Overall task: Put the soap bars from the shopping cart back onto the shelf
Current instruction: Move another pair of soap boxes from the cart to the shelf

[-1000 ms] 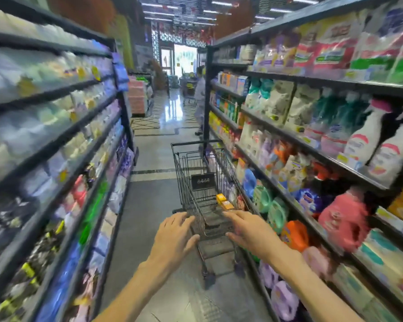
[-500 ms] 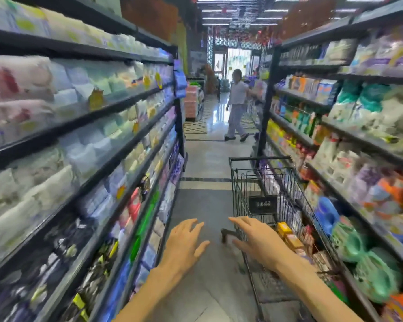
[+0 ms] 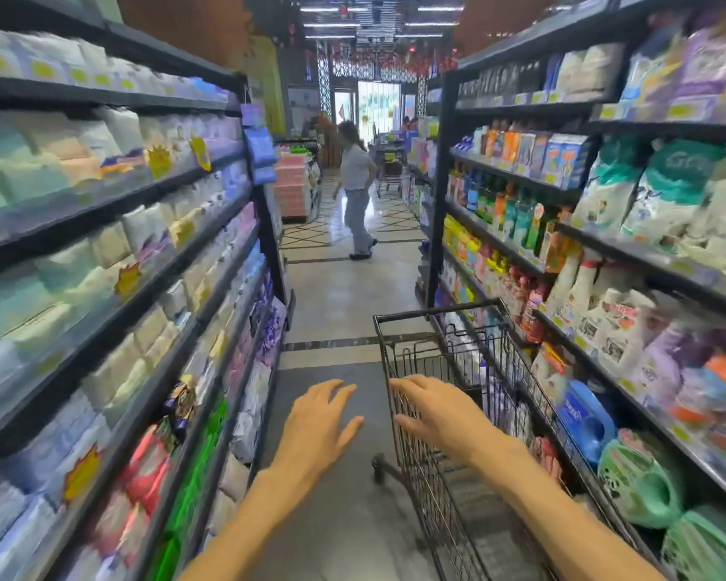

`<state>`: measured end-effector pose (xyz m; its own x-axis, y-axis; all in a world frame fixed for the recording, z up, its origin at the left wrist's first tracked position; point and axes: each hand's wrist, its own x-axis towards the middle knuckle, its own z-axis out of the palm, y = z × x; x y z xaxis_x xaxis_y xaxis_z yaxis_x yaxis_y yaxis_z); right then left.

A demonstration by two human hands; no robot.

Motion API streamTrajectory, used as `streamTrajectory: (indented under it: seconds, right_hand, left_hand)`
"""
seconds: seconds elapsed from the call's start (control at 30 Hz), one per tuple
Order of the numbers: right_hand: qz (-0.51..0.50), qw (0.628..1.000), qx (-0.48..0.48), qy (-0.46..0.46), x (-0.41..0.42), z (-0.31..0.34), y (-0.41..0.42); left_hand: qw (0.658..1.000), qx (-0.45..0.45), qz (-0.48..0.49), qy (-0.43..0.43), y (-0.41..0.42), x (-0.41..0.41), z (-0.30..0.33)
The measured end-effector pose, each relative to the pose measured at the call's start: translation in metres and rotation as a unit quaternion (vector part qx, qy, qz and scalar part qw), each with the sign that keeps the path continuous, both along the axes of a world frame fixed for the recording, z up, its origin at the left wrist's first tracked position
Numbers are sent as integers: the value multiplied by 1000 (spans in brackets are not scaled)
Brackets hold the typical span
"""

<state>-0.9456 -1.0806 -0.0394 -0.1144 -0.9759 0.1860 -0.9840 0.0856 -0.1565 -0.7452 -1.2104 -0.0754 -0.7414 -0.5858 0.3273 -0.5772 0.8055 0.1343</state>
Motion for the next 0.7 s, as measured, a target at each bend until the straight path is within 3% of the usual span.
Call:
streamTrajectory:
  seconds: [0.4,0.7]
  right_hand:
    - [-184,983,19,10,-168,-9,-58]
    - [-432,901,30,-5,-240,-5,-25]
  left_hand:
    - [974,-13,-224,-5,-123,-238,-9]
    - [887,-2,-462,-18,-129,-408,-5]
